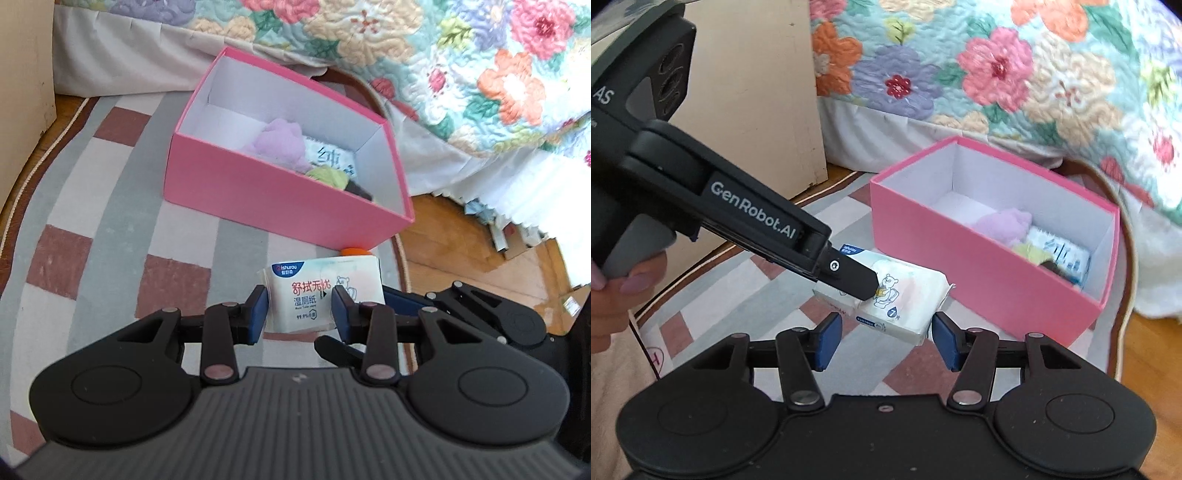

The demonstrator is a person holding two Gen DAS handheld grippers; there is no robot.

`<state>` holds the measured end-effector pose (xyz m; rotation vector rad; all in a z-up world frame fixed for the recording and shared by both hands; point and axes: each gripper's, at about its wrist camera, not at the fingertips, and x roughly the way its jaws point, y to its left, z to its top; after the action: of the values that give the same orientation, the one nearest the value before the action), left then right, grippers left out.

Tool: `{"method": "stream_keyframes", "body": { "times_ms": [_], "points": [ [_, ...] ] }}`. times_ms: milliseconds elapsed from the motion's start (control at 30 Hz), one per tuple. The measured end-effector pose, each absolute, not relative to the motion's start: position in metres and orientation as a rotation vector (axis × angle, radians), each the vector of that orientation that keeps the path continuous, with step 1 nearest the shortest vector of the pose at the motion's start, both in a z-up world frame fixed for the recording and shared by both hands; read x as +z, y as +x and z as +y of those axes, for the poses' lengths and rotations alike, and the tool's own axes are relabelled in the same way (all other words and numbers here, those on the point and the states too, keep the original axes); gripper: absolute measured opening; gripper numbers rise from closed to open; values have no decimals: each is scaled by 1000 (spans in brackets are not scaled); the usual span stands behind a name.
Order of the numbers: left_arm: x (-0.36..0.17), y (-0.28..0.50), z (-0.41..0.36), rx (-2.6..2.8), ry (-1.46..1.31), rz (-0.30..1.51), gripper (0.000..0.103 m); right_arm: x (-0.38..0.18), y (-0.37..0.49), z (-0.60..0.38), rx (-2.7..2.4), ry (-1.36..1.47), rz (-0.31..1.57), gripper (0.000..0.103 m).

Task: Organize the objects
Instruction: 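Lift the wipes pack with the left tool and carry it over the pink box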

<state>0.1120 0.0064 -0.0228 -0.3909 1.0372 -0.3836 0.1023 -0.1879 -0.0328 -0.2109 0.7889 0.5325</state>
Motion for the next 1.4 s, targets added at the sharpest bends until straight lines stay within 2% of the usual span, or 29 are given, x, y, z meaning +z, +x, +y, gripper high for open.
{"method": "stream_keyframes", "body": {
  "times_ms": [300, 733, 867, 1100, 1400],
  "points": [
    [7, 105, 7, -403, -384, 1022, 37, 3, 97, -189, 556, -239, 752, 61],
    [33, 120, 9, -421, -379, 982, 36, 26, 106, -189, 553, -241, 694, 63],
    [37, 123, 7, -418, -361, 977, 36, 29, 110, -192, 562, -228, 698, 60],
    [46, 138, -1, -418, -327, 961, 37, 32, 119, -194, 531, -232, 697, 48],
    [52, 157, -16, -434, -303, 954, 37, 36, 132, -203, 490, -209, 703, 45]
  ]
}}
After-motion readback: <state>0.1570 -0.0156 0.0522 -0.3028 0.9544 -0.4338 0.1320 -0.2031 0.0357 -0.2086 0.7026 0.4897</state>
